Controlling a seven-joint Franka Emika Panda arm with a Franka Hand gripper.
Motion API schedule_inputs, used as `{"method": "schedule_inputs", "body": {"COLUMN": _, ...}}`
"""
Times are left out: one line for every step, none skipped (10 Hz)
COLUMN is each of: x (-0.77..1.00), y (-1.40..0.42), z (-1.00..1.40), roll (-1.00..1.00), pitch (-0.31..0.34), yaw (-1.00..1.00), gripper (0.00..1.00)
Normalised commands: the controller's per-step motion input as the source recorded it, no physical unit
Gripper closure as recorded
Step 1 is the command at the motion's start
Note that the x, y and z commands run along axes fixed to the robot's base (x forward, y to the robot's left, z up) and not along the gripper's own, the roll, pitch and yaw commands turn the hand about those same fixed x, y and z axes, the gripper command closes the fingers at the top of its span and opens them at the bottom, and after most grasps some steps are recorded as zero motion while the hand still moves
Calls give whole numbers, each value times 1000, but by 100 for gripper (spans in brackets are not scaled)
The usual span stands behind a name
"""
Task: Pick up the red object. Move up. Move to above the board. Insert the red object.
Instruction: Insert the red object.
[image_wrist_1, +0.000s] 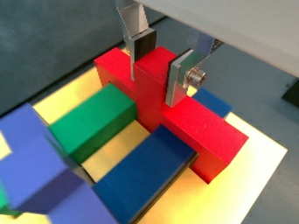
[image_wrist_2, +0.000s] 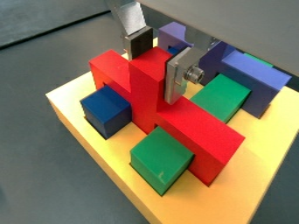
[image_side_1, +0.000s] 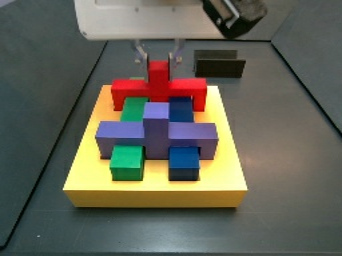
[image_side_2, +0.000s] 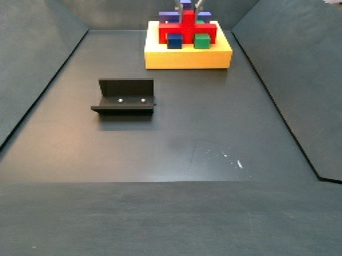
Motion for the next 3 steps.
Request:
{"method": "schedule_inputs", "body": {"x": -9, "y": 0, "z": -509, "roll": -114, "pitch": -173, "yaw": 29, "gripper": 100}}
{"method": "schedule_inputs", "body": {"x": -26, "y": -60, "z": -517, "roll": 0, "pitch": -191, "yaw": 83, "gripper": 100}}
{"method": "schedule_inputs", "body": {"x": 0, "y": 0, "z": 0, "roll": 0, "pitch": 0, "yaw": 0, "gripper": 100}}
